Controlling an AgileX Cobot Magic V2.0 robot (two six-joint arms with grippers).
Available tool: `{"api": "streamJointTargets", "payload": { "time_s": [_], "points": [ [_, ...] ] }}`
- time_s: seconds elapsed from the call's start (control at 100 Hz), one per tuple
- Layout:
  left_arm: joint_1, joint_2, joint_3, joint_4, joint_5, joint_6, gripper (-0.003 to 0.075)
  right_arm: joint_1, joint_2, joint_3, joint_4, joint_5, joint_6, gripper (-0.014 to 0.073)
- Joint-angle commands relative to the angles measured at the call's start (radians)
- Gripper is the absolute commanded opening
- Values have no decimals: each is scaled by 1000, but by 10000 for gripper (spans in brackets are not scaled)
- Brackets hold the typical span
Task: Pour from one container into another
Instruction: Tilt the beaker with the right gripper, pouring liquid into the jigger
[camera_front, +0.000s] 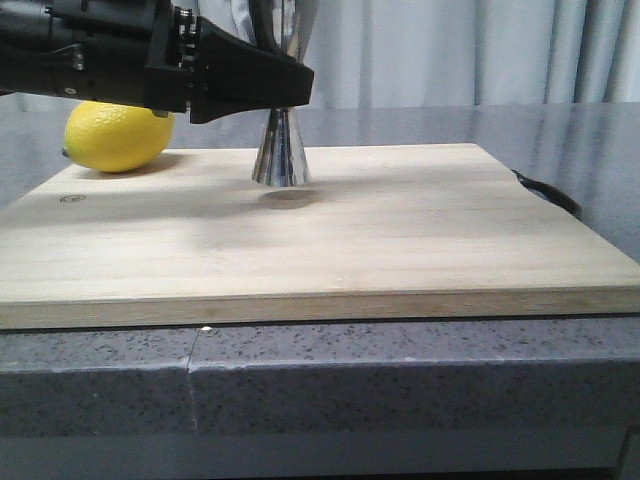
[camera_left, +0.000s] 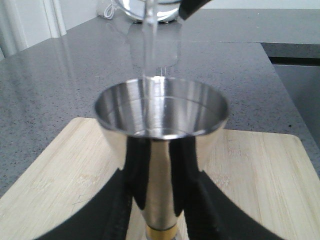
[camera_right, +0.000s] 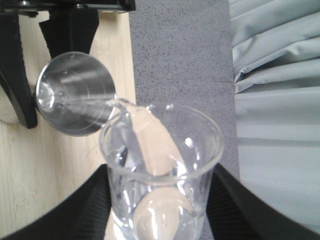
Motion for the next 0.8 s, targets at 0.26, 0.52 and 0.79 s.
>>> {"api": "streamJointTargets", "payload": {
  "time_s": [0.26, 0.52, 0.79],
  "points": [
    [-8, -41, -30, -97, 104, -1, 187, 1, -33, -42, -29, -92, -80, 304],
    [-8, -41, -30, -97, 104, -1, 187, 1, -33, -42, -29, -95, -109, 304],
    [-8, -41, -30, -97, 104, -1, 187, 1, -33, -42, -29, -101, -151, 304]
  ]
}}
